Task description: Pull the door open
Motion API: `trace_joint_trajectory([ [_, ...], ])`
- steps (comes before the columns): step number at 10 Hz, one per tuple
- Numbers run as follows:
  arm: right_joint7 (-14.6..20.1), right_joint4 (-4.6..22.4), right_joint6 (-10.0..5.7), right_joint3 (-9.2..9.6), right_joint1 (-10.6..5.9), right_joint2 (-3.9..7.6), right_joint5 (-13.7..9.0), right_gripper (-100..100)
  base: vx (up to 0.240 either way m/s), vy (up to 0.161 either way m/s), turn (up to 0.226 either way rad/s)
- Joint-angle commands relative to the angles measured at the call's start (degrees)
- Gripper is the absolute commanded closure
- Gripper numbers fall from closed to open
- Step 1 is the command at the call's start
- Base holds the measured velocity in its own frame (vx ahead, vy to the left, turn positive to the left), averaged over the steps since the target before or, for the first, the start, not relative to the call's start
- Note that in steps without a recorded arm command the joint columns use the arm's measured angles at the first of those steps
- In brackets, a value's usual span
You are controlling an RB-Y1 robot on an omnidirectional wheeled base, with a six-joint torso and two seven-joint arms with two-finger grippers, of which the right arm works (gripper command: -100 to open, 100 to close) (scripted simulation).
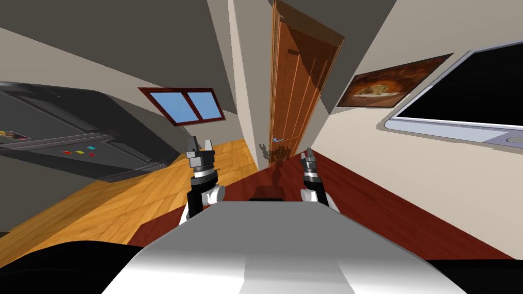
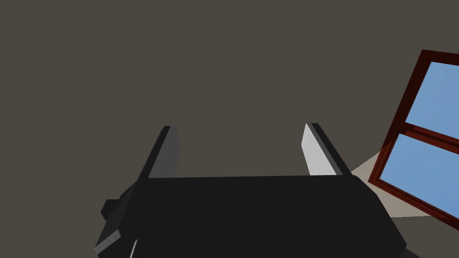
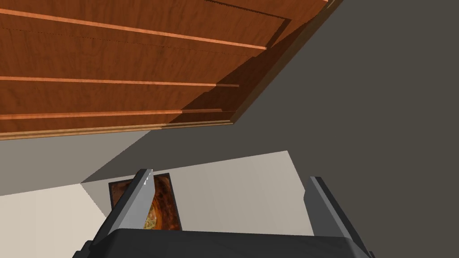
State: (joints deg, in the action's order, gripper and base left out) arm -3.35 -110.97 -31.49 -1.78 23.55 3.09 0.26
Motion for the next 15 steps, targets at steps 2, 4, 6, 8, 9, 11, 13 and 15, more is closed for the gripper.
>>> trace_joint_trajectory([
  [2, 1.11, 4.50, -1.09, 0.09, -1.70, 1.12, -0.44, -100, 0.088, -0.064, 0.118],
  [4, 1.50, 6.56, -1.53, 0.19, -2.34, 1.48, -0.59, -100, 0.085, -0.057, 0.077],
  [6, 2.29, 10.32, -2.41, 0.40, -3.63, 2.21, -0.87, -100, 0.053, -0.037, 0.101],
  [8, 2.71, 12.31, -2.88, 0.51, -4.31, 2.57, -1.02, -100, 0.075, -0.057, 0.107],
  [9, 3.13, 14.30, -3.35, 0.62, -5.00, 2.94, -1.17, -100, 0.046, -0.047, 0.072],
  [11, 3.97, 18.21, -4.28, 0.84, -6.37, 3.66, -1.48, -100, 0.081, -0.067, 0.145],
  [13, 4.83, 22.23, -5.25, 1.06, -7.77, 4.37, -1.79, -100, 0.074, -0.072, 0.149],
  [15, 5.70, 26.00, -6.21, 1.28, -9.17, 5.08, -2.10, -100, 0.081, -0.081, 0.134],
])
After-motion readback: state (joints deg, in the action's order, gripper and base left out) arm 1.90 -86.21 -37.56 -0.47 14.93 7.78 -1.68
